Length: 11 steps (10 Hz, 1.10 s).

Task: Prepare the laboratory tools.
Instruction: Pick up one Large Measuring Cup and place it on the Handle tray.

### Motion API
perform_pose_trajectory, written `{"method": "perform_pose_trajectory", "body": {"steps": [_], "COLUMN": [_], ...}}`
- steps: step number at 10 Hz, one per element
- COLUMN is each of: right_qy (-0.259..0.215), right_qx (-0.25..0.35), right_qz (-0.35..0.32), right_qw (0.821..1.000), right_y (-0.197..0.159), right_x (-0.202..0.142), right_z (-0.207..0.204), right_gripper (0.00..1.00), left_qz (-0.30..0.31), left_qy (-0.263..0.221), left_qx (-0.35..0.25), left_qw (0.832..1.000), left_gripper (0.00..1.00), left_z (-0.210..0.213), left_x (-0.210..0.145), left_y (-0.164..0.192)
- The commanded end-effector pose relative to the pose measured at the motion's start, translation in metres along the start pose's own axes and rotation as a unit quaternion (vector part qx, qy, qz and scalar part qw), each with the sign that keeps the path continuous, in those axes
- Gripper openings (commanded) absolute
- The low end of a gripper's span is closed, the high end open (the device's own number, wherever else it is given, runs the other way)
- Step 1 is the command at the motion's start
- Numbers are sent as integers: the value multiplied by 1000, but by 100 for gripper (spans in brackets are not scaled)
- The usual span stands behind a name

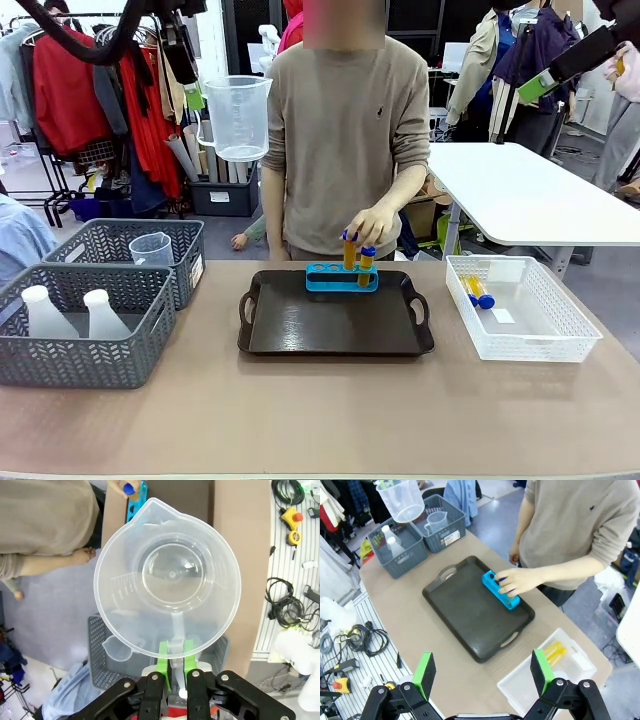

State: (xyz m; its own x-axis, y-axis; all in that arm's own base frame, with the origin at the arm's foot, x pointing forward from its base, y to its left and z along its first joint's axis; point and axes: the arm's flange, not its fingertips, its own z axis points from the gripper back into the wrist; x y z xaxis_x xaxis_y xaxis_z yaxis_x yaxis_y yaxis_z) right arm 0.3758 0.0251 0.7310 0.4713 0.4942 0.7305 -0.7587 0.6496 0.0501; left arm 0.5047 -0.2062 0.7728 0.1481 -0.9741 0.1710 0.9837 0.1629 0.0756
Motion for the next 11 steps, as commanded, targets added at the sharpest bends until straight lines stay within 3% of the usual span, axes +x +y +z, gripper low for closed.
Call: {"method": "perform_pose_trajectory", "body": {"steps": [1, 2, 4, 6, 11], "right_qy": [0, 0, 0, 0, 0], "right_qx": [2, 2, 2, 2, 2], "right_qz": [3, 3, 3, 3, 3], "right_qw": [1000, 1000, 1000, 1000, 1000], "right_y": [1, 1, 1, 1, 1], "right_x": [0, 0, 0, 0, 0], "right_z": [1, 1, 1, 1, 1], "right_gripper": [100, 100, 100, 100, 100], "left_qz": [-2, 0, -24, -30, 0], "left_qy": [0, 0, 33, 51, 64], "left_qx": [0, 0, -26, -44, -19], "left_qw": [1000, 1000, 999, 997, 998], "left_gripper": [0, 0, 0, 0, 0], "left_z": [2, 0, -18, -51, -156], "left_x": [-1, 0, 34, 77, 165], "left_y": [-1, 0, 11, 20, 38]}}
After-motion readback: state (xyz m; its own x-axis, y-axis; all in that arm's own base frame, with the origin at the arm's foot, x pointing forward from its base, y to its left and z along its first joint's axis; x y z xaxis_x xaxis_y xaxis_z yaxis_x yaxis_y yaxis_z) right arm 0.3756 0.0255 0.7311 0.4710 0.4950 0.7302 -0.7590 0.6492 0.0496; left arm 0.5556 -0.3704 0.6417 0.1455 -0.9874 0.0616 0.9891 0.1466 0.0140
